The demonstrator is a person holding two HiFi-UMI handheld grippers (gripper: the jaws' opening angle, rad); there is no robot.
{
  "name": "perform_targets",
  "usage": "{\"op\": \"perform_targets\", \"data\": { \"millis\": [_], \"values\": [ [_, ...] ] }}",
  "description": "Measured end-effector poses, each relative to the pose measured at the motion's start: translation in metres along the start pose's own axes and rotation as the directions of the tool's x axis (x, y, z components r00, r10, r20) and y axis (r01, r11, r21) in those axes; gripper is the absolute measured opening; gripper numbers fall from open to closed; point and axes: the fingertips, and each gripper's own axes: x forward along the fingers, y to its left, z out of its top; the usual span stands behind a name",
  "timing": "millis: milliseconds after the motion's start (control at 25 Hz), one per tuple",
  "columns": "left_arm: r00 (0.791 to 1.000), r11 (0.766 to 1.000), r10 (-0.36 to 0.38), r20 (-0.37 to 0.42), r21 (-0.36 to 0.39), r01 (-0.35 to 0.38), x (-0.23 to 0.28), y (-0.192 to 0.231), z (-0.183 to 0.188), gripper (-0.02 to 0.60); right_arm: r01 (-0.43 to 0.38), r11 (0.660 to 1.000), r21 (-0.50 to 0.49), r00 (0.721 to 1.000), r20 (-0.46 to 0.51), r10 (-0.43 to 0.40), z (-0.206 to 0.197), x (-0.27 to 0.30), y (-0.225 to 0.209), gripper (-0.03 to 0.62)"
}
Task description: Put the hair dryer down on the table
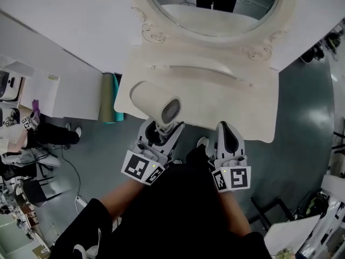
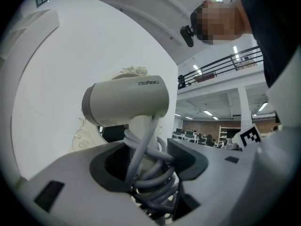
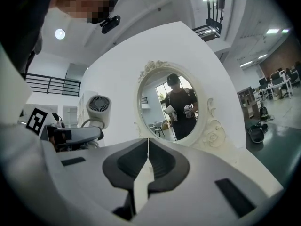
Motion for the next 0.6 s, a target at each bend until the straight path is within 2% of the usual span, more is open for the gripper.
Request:
{"op": "perform_targets", "data": {
  "millis": [160, 440, 600],
  "values": [
    [1.000, 0.999, 0.025, -0.019, -0.027, -0.026, 0.019, -0.003, -0.013, 0.244, -0.042, 0.999, -0.025, 0.999, 0.001, 0.042, 0.002, 0.012, -0.012, 0.018],
    [0.995, 0.998, 0.065, -0.073, 0.015, -0.065, 0.056, -0.006, -0.042, 0.244, -0.117, 0.993, -0.024, 0.993, -0.005, 0.117, 0.012, 0.026, -0.039, 0.018],
    [0.993, 0.997, 0.076, -0.087, 0.015, -0.075, 0.074, -0.008, -0.054, 0.244, -0.131, 0.990, -0.048, 0.991, -0.003, 0.131, 0.013, 0.030, -0.057, 0.018]
  ]
}}
